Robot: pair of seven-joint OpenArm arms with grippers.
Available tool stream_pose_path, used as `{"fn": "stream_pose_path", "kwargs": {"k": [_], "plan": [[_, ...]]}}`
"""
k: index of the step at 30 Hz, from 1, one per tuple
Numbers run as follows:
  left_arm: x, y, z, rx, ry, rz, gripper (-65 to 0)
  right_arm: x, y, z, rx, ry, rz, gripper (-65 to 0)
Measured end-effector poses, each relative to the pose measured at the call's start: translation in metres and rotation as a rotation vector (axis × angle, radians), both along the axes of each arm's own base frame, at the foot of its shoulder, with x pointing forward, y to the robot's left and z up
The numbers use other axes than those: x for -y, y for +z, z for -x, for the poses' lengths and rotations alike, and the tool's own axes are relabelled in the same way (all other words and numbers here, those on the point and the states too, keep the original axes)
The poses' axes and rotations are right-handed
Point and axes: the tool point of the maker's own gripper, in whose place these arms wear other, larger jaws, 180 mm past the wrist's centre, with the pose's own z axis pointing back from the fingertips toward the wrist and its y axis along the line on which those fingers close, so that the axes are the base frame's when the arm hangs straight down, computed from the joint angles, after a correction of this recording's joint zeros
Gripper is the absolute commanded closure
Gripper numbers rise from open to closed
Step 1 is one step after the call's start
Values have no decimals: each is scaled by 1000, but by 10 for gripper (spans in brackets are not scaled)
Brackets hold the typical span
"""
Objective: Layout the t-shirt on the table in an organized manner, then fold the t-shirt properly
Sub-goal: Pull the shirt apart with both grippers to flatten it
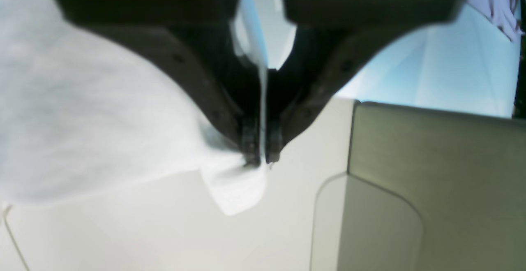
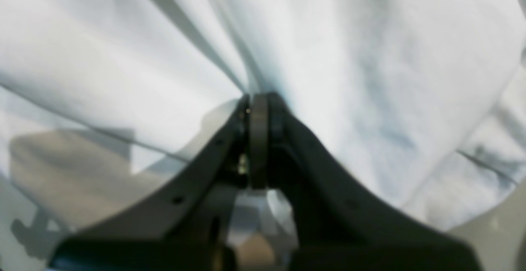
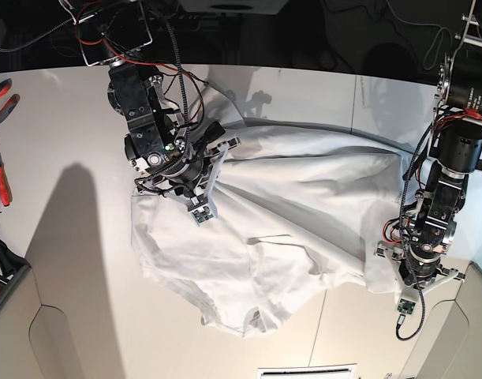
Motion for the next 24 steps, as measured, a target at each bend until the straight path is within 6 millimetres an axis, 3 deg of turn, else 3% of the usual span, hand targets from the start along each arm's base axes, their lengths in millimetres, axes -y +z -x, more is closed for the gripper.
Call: {"fn": "stream_pose_path", "kwargs": {"k": [3,5,7,11,15,17,19,21,23,24], "plan": [[-4,3,0,6,3,-13,-25,6,0,-2,10,-22,25,0],[-5,3,0,8,7,-24,-177,11,0,-4,22,-42,61,0],[-9,7,-1,18,17,-35,-241,13,3,-5,24,-46,79,0],[-20,9,2,2,52,-91,-241,23,30,-13,91,-66,95,0],[-30,14,3,14,75,-114,-241,2,105,-53,319,-68,-46,0],[-37,12,6,-9,76,-94,-239,-9,130,-70,383,-63,-107,0],[-31,0,10,-82,25,-29,-225,-18,140,-85,420,-47,-129,0],[-13,-13,12,-137,-40,57,-145,-32,136,-101,421,-11,-144,0],[12,-23,14,-178,-117,147,-17,-48,124,-120,393,16,-158,0],[24,-26,15,-196,-159,182,0,-58,119,-130,381,32,-171,0]]}}
